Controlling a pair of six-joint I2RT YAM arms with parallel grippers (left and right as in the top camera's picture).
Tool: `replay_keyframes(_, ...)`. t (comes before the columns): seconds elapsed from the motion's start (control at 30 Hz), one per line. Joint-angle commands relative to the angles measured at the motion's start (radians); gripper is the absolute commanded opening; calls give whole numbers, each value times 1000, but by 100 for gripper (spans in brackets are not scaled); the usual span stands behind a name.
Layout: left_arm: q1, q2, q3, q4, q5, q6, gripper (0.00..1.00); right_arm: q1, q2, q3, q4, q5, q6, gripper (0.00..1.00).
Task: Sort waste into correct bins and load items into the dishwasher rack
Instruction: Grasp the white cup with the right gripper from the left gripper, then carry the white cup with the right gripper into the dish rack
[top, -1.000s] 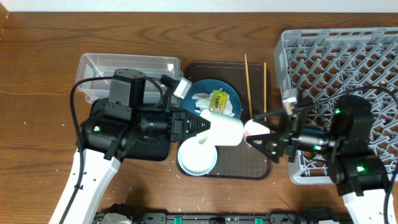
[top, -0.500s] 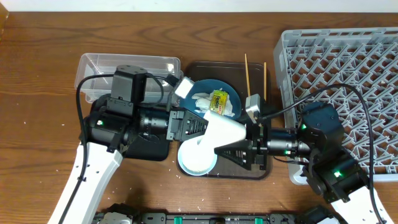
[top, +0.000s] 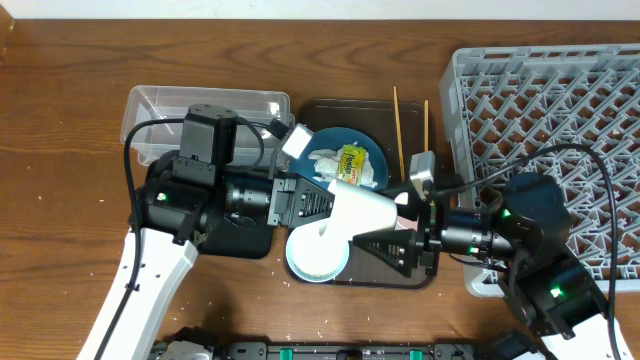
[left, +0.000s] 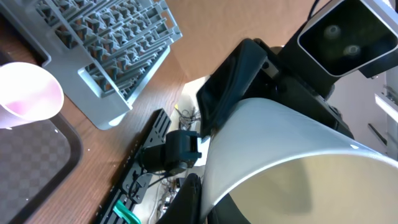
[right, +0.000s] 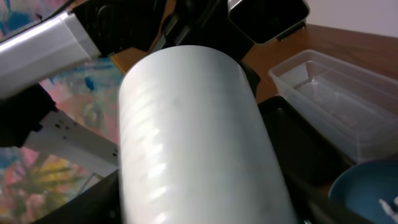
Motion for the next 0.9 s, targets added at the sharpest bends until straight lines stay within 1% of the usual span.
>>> replay_keyframes(0.0,-2,-3,18,0,40,17,7,-22,0,13,-3,14,-5,63)
replay_keyframes(0.03,-2,-3,18,0,40,17,7,-21,0,13,-2,5,-5,60)
replay_keyframes(0.07,-2,-3,18,0,40,17,9,-21,0,13,-1,-4,-5,54)
replay_keyframes(0.1,-2,-3,18,0,40,17,15,-21,0,13,-2,-6,-5,49)
replay_keyframes(0.17,-2,-3,18,0,40,17,45,-27,0,13,-5,-3,-7,47)
replay_keyframes(0.2,-2,-3,18,0,39,17,55,-34,-2,13,-5,-3,-10,47)
replay_keyframes(0.27,-2,-3,18,0,38,17,68,-62,-10,13,-8,-2,-14,47)
replay_keyframes(0.33,-2,-3,18,-2,15,17,76,-109,-22,13,-31,-3,-22,47)
replay_keyframes(0.43,-2,-3,18,-34,-36,17,81,-225,-47,13,-125,31,-24,47)
replay_keyframes(0.5,-2,-3,18,-65,-75,17,84,-330,-64,14,-238,123,-24,47)
replay_keyframes(0.57,-2,-3,18,-84,-100,17,85,-431,-74,26,-357,242,-24,45)
replay_keyframes(0.67,-2,-3,18,-90,-112,18,86,-571,-66,83,-566,495,-24,42)
replay_keyframes(0.77,-2,-3,18,-89,-113,18,86,-672,-25,178,-754,774,-20,40)
replay_keyframes(0.83,-2,-3,18,-89,-120,18,86,-716,19,236,-828,891,-11,40)
replay_keyframes(0.87,-2,-3,18,-89,-121,22,86,-734,46,262,-859,935,17,39)
